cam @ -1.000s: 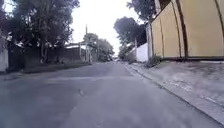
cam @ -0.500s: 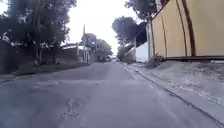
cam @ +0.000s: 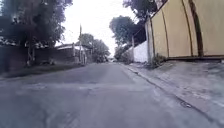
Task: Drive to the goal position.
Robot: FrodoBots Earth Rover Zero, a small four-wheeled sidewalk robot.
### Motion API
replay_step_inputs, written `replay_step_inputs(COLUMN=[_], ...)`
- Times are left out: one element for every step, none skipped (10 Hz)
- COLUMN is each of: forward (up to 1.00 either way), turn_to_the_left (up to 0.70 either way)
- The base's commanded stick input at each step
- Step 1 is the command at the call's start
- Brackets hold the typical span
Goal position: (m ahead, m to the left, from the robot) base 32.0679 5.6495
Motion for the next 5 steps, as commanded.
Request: replay_step_inputs(forward=[1.00, 1.00, 1.00, 1.00, 1.00], turn_to_the_left=[-0.31, -0.40, -0.40, -0.40, -0.40])
